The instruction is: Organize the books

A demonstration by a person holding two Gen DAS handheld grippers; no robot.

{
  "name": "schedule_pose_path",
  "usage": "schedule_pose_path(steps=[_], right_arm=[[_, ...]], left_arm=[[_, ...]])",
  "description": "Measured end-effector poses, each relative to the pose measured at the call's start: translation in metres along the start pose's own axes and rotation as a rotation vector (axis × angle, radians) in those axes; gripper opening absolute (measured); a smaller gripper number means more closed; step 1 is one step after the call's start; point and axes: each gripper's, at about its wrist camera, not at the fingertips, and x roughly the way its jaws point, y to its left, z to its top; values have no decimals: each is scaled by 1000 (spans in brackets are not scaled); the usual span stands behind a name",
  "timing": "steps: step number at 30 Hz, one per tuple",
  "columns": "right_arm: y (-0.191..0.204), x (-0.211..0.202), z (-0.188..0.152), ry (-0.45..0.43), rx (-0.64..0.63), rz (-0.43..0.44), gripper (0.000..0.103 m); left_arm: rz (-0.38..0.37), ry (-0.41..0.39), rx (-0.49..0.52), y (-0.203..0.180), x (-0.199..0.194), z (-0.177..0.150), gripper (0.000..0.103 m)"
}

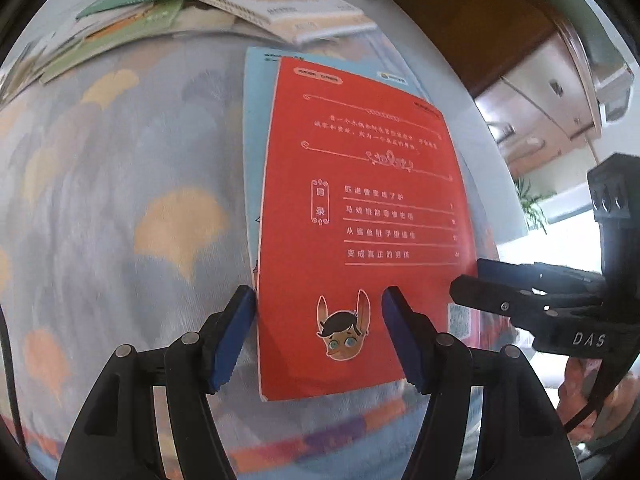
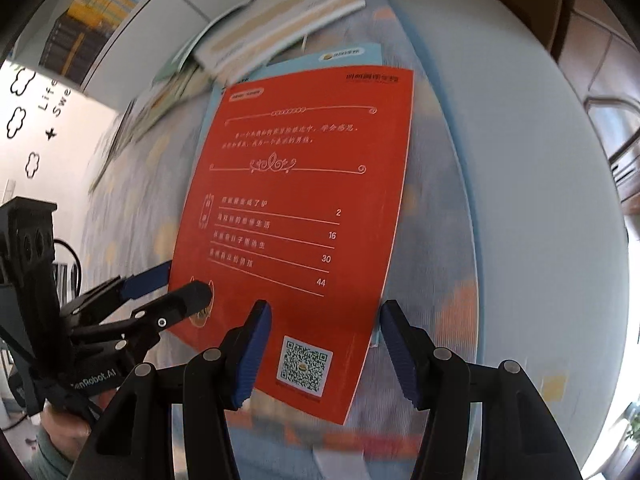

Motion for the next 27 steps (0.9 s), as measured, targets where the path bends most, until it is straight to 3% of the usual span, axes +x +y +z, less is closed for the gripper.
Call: schedule_pose_path(steps=[5,8,12,14,16,22,27], right_arm=[[-13,-6,-18,46,26,45,56],[-22,-13,-20,33,89,131,56],[-12,-23,-17,1,70,211,55],[-8,-26,-8,-73,28,77,55],[-15,-20,1,-100,39,11,55],[-23,-11,30,-126,70,58,56],[-12,-22,23,-139,25,50,58]], left_arm=[[-28,25,-2,-4,0,-6,63],[-28,41,-20,-3,3,-3,63],[-17,19,-3,-5,1,0,63],[2,-4,3,-5,-3,4,63],[5,-28,0,-5,-2,12,63],[39,-32,4,-11,6,24,63],[49,-43,-1,-10,7,22,63]])
